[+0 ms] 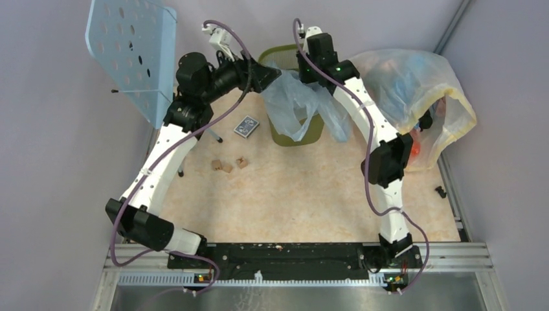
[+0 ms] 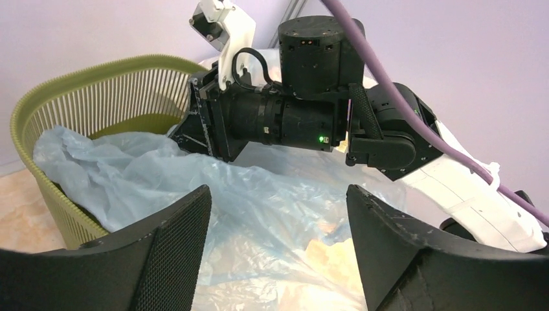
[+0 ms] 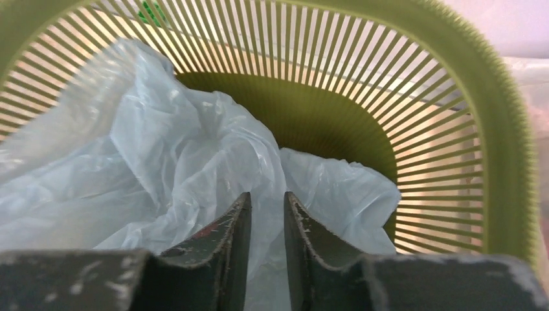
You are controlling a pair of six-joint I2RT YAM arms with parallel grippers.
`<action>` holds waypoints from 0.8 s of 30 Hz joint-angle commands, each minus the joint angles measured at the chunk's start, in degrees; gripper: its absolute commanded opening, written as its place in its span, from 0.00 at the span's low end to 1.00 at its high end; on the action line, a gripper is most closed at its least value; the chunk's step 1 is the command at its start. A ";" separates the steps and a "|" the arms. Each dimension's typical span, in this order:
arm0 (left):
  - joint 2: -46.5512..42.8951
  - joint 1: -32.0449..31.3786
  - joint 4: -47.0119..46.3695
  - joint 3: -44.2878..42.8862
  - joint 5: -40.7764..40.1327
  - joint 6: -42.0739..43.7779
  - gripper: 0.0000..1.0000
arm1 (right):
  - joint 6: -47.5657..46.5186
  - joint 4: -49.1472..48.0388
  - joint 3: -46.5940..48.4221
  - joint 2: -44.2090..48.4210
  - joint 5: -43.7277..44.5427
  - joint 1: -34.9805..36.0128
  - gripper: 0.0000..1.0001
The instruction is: Put the trash bags into the trash bin
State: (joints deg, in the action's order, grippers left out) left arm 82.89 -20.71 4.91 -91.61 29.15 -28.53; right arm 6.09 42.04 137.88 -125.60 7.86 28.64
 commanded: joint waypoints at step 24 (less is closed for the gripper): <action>-3.43 -6.59 0.77 0.61 -4.24 14.01 0.99 | 3.39 4.61 -7.99 26.16 -0.34 -1.45 0.72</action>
State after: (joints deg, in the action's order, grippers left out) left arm 81.47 -24.77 11.11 -90.17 21.96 -18.13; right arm 7.81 43.81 129.95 -101.62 11.38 27.31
